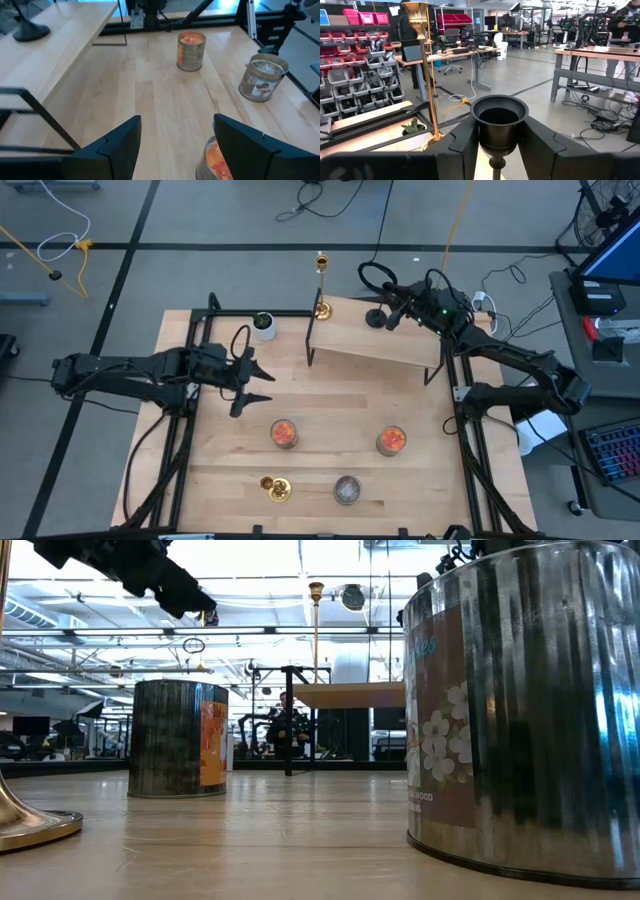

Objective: Pick & Place candle stick holders
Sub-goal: Put the black candle holder on the shelf, then put the golden candle holder on the shelf

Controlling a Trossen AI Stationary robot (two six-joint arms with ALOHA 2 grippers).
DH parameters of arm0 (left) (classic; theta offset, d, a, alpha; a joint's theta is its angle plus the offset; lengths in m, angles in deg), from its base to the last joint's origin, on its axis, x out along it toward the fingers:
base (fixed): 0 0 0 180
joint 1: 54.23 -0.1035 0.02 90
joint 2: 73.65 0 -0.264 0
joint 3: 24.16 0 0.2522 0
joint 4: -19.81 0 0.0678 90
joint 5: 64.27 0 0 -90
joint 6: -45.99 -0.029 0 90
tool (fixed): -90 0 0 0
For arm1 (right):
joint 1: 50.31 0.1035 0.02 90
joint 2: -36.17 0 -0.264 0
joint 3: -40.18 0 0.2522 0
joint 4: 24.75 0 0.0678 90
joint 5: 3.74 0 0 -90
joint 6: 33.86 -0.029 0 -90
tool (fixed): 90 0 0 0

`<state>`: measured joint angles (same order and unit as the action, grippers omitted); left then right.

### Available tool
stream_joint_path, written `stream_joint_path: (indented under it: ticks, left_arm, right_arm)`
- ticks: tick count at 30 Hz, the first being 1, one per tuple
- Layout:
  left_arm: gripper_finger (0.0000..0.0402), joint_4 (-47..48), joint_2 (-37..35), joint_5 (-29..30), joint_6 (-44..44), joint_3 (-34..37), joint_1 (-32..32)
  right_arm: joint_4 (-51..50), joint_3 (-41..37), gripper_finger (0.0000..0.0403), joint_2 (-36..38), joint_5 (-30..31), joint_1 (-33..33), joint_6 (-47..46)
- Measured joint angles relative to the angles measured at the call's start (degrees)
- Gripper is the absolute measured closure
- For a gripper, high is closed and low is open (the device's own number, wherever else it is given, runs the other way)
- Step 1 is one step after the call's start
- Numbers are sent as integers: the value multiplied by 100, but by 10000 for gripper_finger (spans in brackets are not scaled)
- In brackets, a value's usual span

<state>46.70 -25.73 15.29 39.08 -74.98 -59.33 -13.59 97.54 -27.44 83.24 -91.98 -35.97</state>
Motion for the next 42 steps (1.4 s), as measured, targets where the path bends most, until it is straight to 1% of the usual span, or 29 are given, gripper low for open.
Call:
stream_joint_path:
  ticks: [4, 7, 20, 27, 32, 34, 39, 40, 42]
  left_arm:
    - [146, -46, 0, 0, -101, 0, 0]
    - [146, -95, 0, 0, -95, 0, 0]
    - [146, -84, 0, 0, -31, 0, 0]
    - [146, -51, 0, -16, 294, 0, -1]
    - [146, -39, 0, -295, 442, 0, -1]
    - [146, -39, 0, -391, 448, 0, 0]
    - [146, -40, 0, -431, 515, 0, 0]
    - [146, -40, 0, -431, 540, 0, 0]
    - [146, -40, 0, -431, 550, 0, 0]
  right_arm:
    - [-1, -4, 284, 0, -7, 0, -11]
    - [-53, -12, 275, -5, -24, 0, -42]
    - [-171, -22, 198, 34, -24, 15, -24]
    - [-204, -20, 170, 397, -22, 279, 159]
    - [-816, -17, 169, 839, 26, 559, 270]
    - [-1141, -16, 171, 1018, 342, 686, 384]
    - [-1567, -16, 166, 1307, 1818, 911, 1139]
    - [-1603, -16, 164, 1327, 1939, 911, 1211]
    - [-1658, -16, 161, 1339, 1942, 905, 1152]
